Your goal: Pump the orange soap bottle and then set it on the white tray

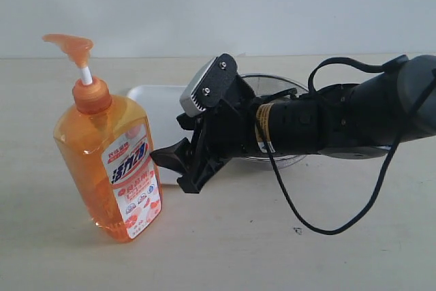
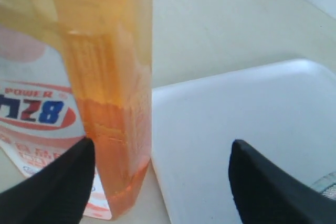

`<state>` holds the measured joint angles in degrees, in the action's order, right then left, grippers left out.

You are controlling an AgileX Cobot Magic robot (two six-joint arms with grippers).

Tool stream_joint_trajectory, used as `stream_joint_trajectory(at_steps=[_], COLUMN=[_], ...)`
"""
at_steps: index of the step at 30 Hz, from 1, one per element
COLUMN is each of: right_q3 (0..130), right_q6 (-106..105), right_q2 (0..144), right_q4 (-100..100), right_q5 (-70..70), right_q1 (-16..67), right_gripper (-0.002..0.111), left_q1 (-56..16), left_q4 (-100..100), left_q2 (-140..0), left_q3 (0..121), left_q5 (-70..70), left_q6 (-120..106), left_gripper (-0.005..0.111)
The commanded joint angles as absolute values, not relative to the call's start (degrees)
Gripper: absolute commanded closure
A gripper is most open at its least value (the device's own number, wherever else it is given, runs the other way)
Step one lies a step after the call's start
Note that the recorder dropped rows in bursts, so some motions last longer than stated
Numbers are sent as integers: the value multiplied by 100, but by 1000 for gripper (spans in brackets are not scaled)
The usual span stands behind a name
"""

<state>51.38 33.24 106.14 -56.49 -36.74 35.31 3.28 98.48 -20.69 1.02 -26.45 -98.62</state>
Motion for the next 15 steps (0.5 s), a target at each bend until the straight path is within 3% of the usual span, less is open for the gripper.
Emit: stream_joint_trajectory(at_steps=[1, 15], right_q3=[5179, 5179], right_q6=[3628, 5451], right_q2=[10578, 9824], right_q4=[-5607, -7735], right_q5=[-3695, -3263], right_q1=[3492, 3492], right_gripper=[43, 43], left_q1=[336, 336], left_q4=[9995, 9995], left_q2=[-2680, -4618], left_q3=[370, 1108], left_q5=[-2855, -2875], left_q6=[-10240, -10898], left_gripper=[102, 102])
